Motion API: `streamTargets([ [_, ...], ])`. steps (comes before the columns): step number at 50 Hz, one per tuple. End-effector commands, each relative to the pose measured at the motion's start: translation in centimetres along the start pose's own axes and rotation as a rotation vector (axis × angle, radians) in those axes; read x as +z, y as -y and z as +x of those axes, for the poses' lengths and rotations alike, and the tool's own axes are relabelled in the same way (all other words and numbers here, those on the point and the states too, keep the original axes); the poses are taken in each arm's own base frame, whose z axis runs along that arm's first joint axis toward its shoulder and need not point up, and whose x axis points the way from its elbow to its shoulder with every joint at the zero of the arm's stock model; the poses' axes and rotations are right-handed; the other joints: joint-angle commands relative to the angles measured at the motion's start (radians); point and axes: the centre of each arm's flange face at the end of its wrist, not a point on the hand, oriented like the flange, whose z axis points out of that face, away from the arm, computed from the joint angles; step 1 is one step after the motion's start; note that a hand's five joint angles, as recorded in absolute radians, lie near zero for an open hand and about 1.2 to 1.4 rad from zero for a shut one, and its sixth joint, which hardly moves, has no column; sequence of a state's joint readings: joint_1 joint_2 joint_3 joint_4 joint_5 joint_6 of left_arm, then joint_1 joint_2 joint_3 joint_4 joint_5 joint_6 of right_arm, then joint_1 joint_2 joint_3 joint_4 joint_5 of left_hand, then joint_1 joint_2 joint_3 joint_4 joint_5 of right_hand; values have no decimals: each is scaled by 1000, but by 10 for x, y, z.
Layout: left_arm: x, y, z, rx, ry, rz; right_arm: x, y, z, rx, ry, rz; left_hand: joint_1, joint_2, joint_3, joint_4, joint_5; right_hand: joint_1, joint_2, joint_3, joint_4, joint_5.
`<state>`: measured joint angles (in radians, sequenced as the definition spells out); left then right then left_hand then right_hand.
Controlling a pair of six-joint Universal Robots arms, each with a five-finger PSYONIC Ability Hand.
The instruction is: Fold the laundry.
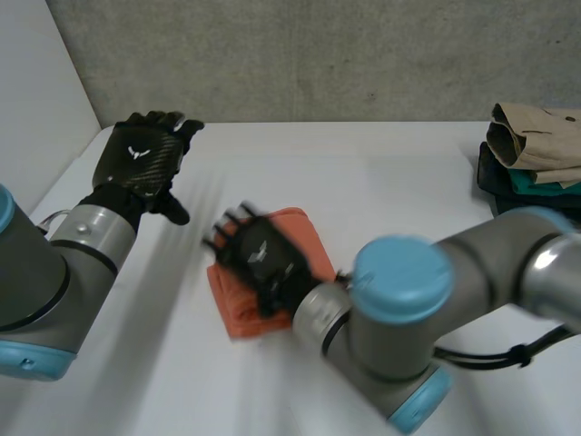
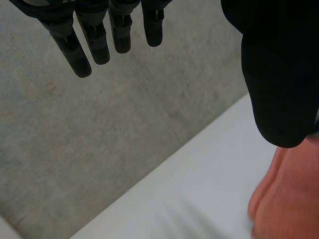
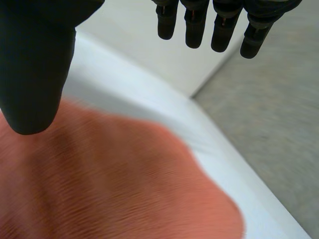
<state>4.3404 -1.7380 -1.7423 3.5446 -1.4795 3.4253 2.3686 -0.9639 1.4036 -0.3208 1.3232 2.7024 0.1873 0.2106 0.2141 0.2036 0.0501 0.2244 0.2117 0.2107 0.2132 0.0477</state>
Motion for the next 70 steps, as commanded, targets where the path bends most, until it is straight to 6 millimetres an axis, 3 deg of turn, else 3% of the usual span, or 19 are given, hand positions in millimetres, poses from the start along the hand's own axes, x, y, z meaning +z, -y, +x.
streamTargets([
  [1, 5, 22, 22, -100, -31, 59, -10, 22, 60, 345, -137, 46, 17, -6, -9, 1, -20, -50, -37, -36, -39, -48],
  [6, 5, 13, 61, -135, -96, 10, -7, -1, 83, 371, -197, -60, 23, 0, -4, 7, -14, -50, -37, -36, -39, -48],
  [11, 0, -21, 89, -112, -78, -167, 2, -21, 86, 407, -202, -177, 17, -6, -9, 1, -20, -50, -37, -36, -39, -48],
  [19, -6, -74, 95, -54, -46, -376, 13, -52, 78, 450, -147, -319, 9, -15, -18, -8, -29, -50, -37, -36, -39, -48],
  [25, -7, -91, 86, -39, -33, -445, 17, -72, 75, 357, -131, -394, 14, -9, -12, -2, -23, -50, -37, -36, -39, -48],
  [28, -7, -96, 79, -35, -20, -476, 17, -73, 77, 291, -136, -405, 20, -3, -6, 4, -17, -50, -37, -36, -39, -48],
  [31, -8, -94, 76, -36, -16, -477, 15, -68, 83, 200, -166, -414, 23, 0, -4, 7, -14, -50, -37, -36, -39, -48],
  [33, -8, -90, 75, -30, -16, -468, 12, -53, 88, 153, -187, -394, 20, -3, -6, 4, -17, -50, -37, -36, -39, -48],
  [38, 0, -62, 67, 3, -31, -387, 4, -27, 97, 99, -238, -309, -6, -29, -33, -22, -43, -50, -37, -36, -39, -48],
  [40, 12, -38, 61, 13, -80, -290, 2, -24, 95, 85, -248, -277, -12, -35, -39, -28, -49, -50, -37, -36, -39, -48],
  [45, 23, -4, 59, 0, -180, -152, -9, -16, 69, 38, -217, -214, -13, -36, -40, -29, -50, -50, -37, -36, -39, -48],
  [49, 30, 22, 65, -17, -313, -49, -23, -24, 27, 4, -130, -215, -13, -36, -40, -29, -50, -50, -37, -36, -39, -48],
  [56, 26, 43, 73, -49, -532, -33, -29, -51, -4, -6, -73, -195, -12, -35, -39, -28, -49, -50, -37, -36, -39, -48],
  [63, 25, 44, 77, -63, -591, -39, -15, -71, -9, -76, -84, -169, -9, -32, -36, -25, -46, -50, -37, -36, -39, -48],
  [70, 27, 36, 80, -67, -597, -60, 0, -71, -3, -121, -110, -132, -9, -32, -36, -25, -46, -50, -37, -36, -39, -48],
])
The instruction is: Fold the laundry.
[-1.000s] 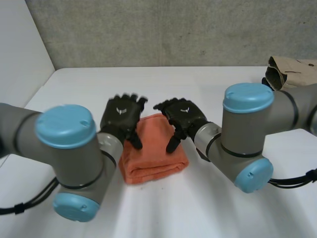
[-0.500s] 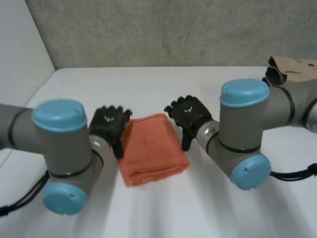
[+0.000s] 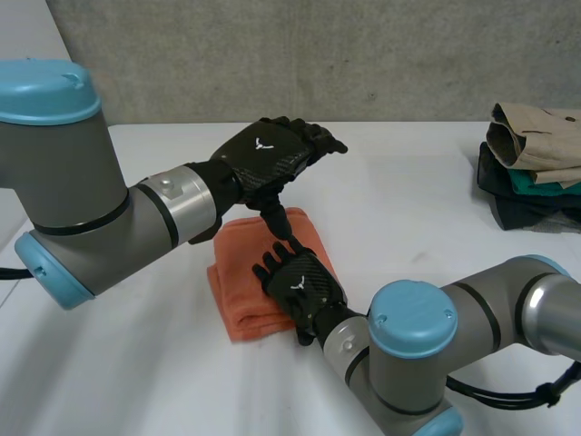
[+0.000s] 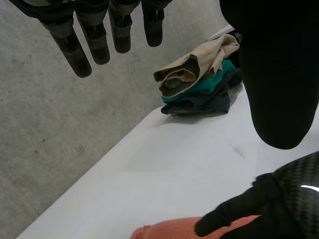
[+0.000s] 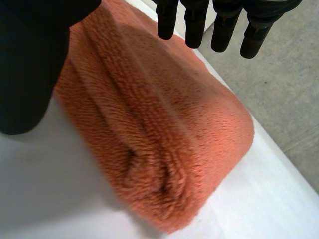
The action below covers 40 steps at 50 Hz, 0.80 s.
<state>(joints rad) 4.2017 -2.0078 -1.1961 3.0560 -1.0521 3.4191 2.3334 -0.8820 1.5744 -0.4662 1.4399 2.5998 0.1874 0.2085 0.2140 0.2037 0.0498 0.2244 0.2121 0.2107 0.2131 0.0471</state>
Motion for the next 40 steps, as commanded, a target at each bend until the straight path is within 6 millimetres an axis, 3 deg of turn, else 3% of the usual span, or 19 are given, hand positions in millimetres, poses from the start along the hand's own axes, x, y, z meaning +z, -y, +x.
streamTargets([
  [1, 3, -8, 1, -8, 2, -17, 18, -1, 6, -41, -32, 33, -9, -30, -36, -25, -46, -37, -25, -23, -26, -34],
  [15, 5, -8, -1, -2, 10, -5, 36, 3, 11, -39, -49, 72, -6, -27, -33, -22, -43, 177, 189, 191, 188, 180],
  [19, 5, -8, -2, -3, 11, -5, 42, 3, 11, -41, -52, 83, -6, -27, -33, -22, -43, 620, 632, 634, 631, 623],
  [22, 5, -8, -2, -1, 11, -5, 47, 5, 13, -36, -57, 100, -6, -27, -33, -22, -43, 1148, 1160, 1162, 1159, 1151],
  [25, 5, -6, -2, 1, 12, -2, 53, 13, 20, -35, -88, 136, -6, -27, -33, -22, -43, 1172, 1184, 1186, 1183, 1175],
  [33, 2, 7, -26, 21, 73, 35, 65, 41, 60, -54, -208, 248, -6, -27, -33, -22, -43, 1172, 1184, 1186, 1183, 1175],
  [39, -2, 25, -39, 31, 109, 85, 71, 66, 119, -73, -352, 325, -6, -27, -33, -22, -43, 1172, 1184, 1186, 1183, 1175],
  [40, -4, 28, -41, 28, 113, 91, 71, 72, 139, -81, -399, 350, -6, -27, -33, -22, -43, 1172, 1184, 1186, 1183, 1175],
])
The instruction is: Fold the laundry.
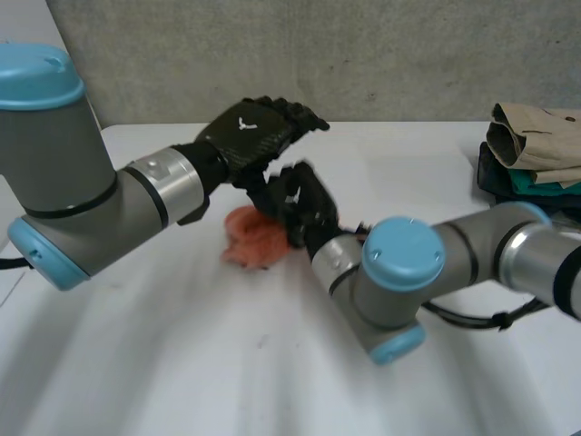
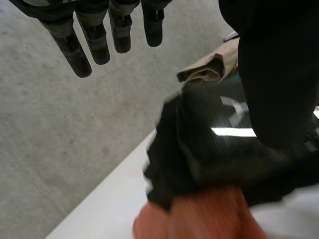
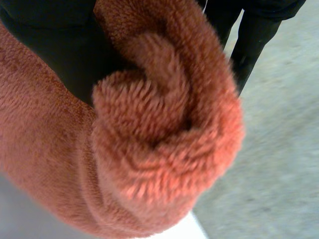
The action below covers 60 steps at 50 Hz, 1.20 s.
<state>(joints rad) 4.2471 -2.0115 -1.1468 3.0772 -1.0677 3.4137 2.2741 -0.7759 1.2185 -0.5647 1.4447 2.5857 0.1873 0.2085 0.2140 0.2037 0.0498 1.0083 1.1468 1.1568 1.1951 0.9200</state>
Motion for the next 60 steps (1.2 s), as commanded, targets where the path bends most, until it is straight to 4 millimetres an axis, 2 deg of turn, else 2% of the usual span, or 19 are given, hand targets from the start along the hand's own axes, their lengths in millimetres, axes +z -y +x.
streamTargets([
  [1, -5, 22, -16, 4, 44, 57, 28, 22, 76, -41, -187, 103, -6, -27, -33, -22, -43, 388, 249, 240, 201, 302],
  [6, -9, 38, -20, -5, 58, 107, 39, 41, 150, -38, -370, 242, -6, -27, -33, -22, -43, 388, 249, 240, 201, 302],
  [7, -9, 39, -21, -5, 61, 113, 40, 41, 166, -35, -406, 262, -3, -24, -30, -20, -40, 388, 249, 240, 201, 302],
  [8, -9, 40, -21, -3, 62, 120, 38, 41, 197, -29, -469, 295, -3, -24, -30, -20, -40, 388, 249, 240, 201, 302],
  [14, -10, 45, -20, 5, 65, 138, 20, 25, 295, -50, -634, 347, 3, -18, -24, -14, -34, 388, 249, 240, 201, 302],
  [16, -10, 44, -19, 2, 63, 136, 7, 6, 330, -76, -683, 321, 3, -18, -24, -14, -34, 388, 249, 240, 201, 302],
  [19, -11, 41, -17, -4, 57, 123, -4, -14, 355, -103, -699, 297, 3, -18, -24, -14, -34, 388, 249, 240, 201, 302],
  [23, -11, 33, -13, -17, 47, 102, -27, -80, 385, -121, -647, 216, 3, -18, -24, -14, -34, 388, 249, 240, 201, 302],
  [26, -12, 29, -9, -27, 39, 89, -40, -121, 388, -102, -589, 157, 3, -18, -24, -14, -34, 388, 249, 240, 201, 302],
  [27, -12, 28, -8, -28, 37, 87, -49, -149, 386, -79, -558, 108, 3, -18, -24, -14, -34, 388, 249, 240, 201, 302],
  [30, -12, 24, -6, -36, 31, 74, -67, -187, 379, -49, -520, 25, 3, -18, -24, -14, -34, 388, 249, 240, 201, 302],
  [31, -12, 22, -5, -39, 29, 69, -82, -207, 377, -32, -527, -22, 3, -18, -24, -14, -34, 388, 249, 240, 201, 302],
  [35, -10, 18, -1, -45, 19, 59, -113, -229, 378, -22, -552, -109, 3, -18, -24, -14, -34, 388, 249, 240, 201, 302],
  [38, -10, 19, 3, -43, 9, 61, -123, -227, 379, -40, -553, -127, 6, -16, -21, -11, -31, 388, 249, 240, 201, 302],
  [46, -11, 24, 9, -37, -2, 75, -121, -215, 376, -32, -498, -112, 3, -18, -24, -14, -34, 388, 249, 240, 201, 302],
  [47, -11, 25, 10, -37, -7, 76, -120, -213, 376, -33, -503, -112, 6, -16, -21, -11, -31, 276, 137, 127, 89, 189],
  [50, -11, 26, 17, -37, -24, 78, -124, -196, 382, -28, -551, -127, 3, -18, -24, -14, -34, -834, -972, -982, -1021, -920],
  [54, -12, 30, 24, -36, -39, 87, -133, -172, 395, -18, -669, -171, 3, -18, -24, -14, -34, -834, -972, -982, -1021, -920],
  [60, -18, 43, 32, -26, -53, 113, -149, -157, 392, 42, -757, -291, 3, -18, -24, -14, -34, -834, -972, -982, -1021, -920],
])
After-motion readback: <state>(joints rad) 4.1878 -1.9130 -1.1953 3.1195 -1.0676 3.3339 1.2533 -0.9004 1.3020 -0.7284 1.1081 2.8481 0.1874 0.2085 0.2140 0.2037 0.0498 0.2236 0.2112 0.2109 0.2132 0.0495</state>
